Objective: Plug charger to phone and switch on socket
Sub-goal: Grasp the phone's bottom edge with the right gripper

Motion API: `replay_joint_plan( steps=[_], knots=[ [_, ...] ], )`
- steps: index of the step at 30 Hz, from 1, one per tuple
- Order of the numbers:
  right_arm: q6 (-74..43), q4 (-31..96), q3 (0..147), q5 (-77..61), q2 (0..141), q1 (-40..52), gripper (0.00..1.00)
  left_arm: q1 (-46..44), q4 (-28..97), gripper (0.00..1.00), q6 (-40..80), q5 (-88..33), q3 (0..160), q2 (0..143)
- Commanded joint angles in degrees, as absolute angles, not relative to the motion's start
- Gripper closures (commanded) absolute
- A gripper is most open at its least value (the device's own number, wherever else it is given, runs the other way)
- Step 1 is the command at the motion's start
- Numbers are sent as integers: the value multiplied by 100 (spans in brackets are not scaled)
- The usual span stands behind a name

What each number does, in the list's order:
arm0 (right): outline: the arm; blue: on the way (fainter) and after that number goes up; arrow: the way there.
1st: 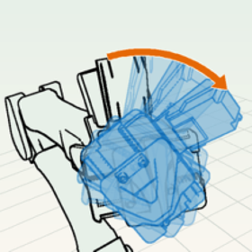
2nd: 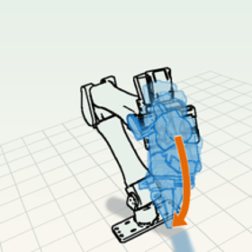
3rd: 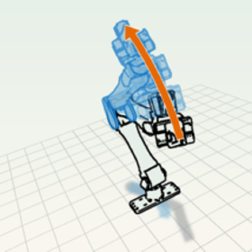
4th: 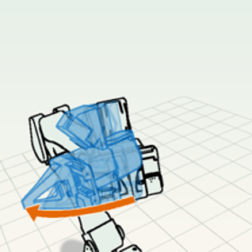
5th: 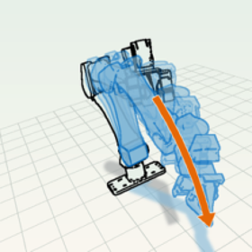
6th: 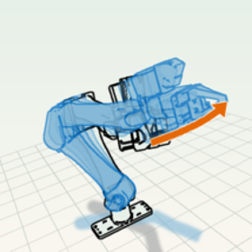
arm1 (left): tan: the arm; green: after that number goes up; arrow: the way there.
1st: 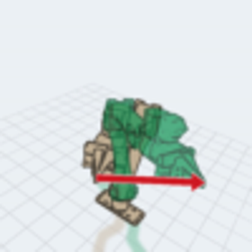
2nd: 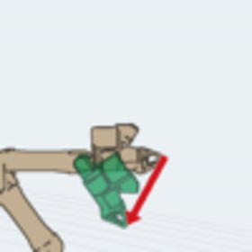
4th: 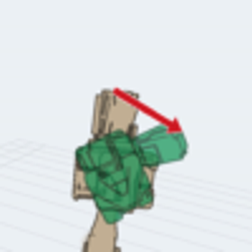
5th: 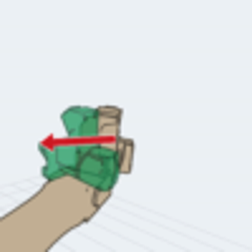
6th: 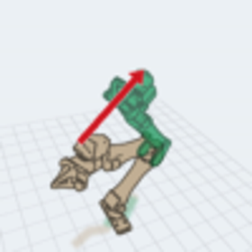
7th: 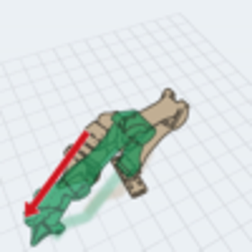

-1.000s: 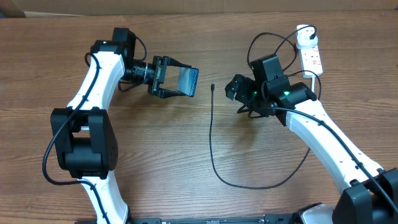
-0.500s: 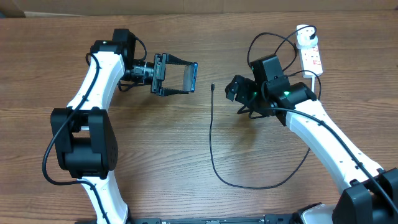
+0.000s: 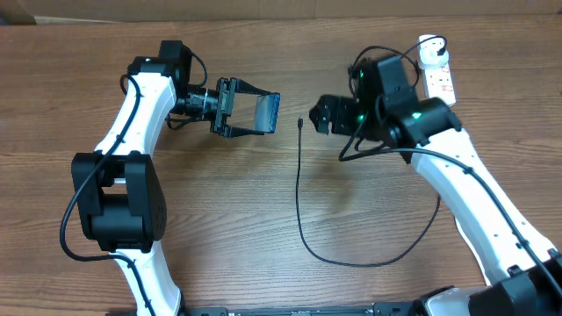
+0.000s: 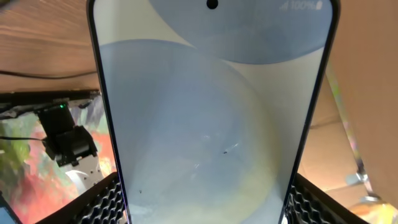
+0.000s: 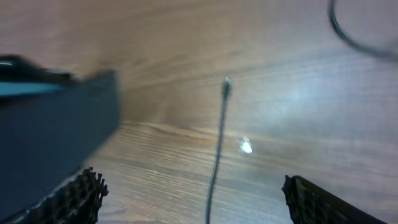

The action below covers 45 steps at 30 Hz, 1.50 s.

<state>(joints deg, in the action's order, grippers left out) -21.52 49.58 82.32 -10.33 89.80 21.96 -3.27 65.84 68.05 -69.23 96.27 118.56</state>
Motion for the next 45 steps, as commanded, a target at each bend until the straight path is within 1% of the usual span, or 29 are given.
replay_joint_plan(
  steps=[1, 12, 24, 25, 29, 31, 33, 37, 43, 45],
  knots=[
    [-1634, 5028, 8626, -1153, 8971, 2445, 3, -340, 6598, 96, 7037, -6805, 9819, 11874],
    [-2021, 4598, 8632, -1378, 9148, 3052, 3, -344, 6598, 96, 7091, -6536, 9819, 11874],
    [-2274, 4239, 8632, -1459, 9588, 3251, 5, -460, 6569, 96, 7089, -6062, 9819, 11874],
    [-2294, 4193, 8632, -1463, 9629, 3251, 8, -489, 6558, 96, 7091, -6060, 9819, 11874],
    [-2539, 4071, 8632, -1466, 9850, 3251, 12, -543, 6514, 96, 7081, -6060, 9819, 11874],
    [-2578, 4023, 8632, -1468, 9950, 3253, 18, -556, 6514, 95, 7072, -6060, 9819, 11874],
    [-2580, 3964, 8632, -1468, 10001, 3258, 22, -567, 6512, 96, 7074, -6038, 9819, 11874],
    [-2707, 3861, 8632, -1354, 10071, 3258, 25, -582, 6514, 96, 7074, -5909, 9819, 11874],
    [-2853, 3747, 8632, -1306, 10224, 3258, 35, -604, 6508, 96, 7074, -5749, 9819, 11874],
    [-2851, 3712, 8630, -1291, 10248, 3258, 37, -604, 6506, 96, 7076, -5693, 9819, 11874]
  ],
)
